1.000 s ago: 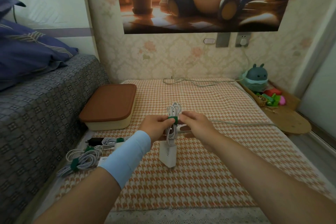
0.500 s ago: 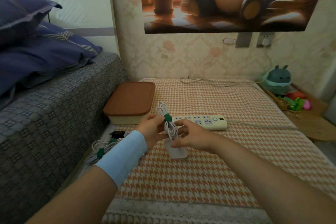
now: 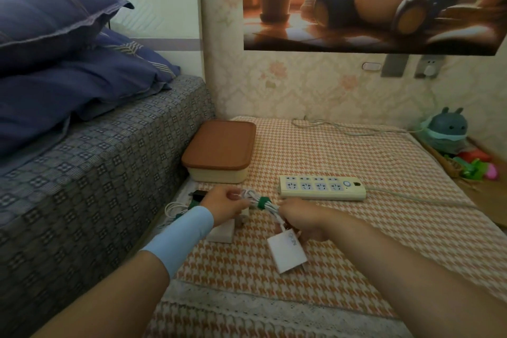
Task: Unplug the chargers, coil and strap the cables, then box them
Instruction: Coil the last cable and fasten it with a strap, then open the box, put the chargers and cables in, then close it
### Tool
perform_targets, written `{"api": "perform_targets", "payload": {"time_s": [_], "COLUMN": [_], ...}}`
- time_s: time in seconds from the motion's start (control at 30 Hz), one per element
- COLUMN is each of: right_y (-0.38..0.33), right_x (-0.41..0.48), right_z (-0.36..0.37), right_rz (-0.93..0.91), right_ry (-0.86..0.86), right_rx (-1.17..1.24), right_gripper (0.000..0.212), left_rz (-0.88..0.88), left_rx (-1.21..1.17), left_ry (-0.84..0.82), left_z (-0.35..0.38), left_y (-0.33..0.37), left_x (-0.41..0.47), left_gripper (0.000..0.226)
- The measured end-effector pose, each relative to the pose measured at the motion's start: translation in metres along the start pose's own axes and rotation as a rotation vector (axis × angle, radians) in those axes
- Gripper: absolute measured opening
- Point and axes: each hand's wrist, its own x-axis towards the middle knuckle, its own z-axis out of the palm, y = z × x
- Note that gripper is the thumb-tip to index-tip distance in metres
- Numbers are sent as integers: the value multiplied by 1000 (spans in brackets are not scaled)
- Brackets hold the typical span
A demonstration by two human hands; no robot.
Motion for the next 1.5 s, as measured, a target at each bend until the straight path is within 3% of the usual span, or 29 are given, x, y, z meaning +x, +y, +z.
{"api": "perform_targets", "payload": {"time_s": [0.07,0.2,0.3,0.37,0.43,0.5,0.67,0.8,0.97,1.07,1.17,1.27,1.33,1.5], "right_y": [1,-1,-6,-7,-9,-12,-33,-56,-79,-87,-91,-88,-84,-68], "right_x": [3,8,9,9,8,7,15,39,80,106,132,149,150,133], "right_z": [5,21,27,25,22,21,11,11,30,39,40,37,31,5], "right_rz": [60,75,8,-90,-166,-216,-234,-387,-531,-525,-527,-640,-696,-728], "right_ry": [9,4,168,258,237,171,303,495,541,487,466,612,678,757], "right_rx": [154,303,-90,-401,-507,-593,-729,-767,-825,-968,-976,-1068,-1122,-1191], "right_gripper": [14,19,13,33,60,59,55,56,65,78,77,55,35,25], "left_rz": [67,185,205,224,223,235,281,350,296,178,75,70,92,164], "left_rx": [31,240,591,677,750,788,536,313,268,211,168,146,116,122], "left_ry": [-34,-102,-82,-128,-175,-192,-60,240,571,591,535,472,514,551], "left_z": [5,8,7,10,15,16,-5,-32,-57,-63,-68,-59,-54,-52], "left_y": [1,0,-1,-1,-2,-1,-2,2,-9,-24,-36,-34,-31,-32], "left_x": [0,7,7,7,9,13,35,51,65,77,90,96,97,91], "left_gripper": [63,43,49,56,62,61,57,42,41,52,64,64,58,36]}}
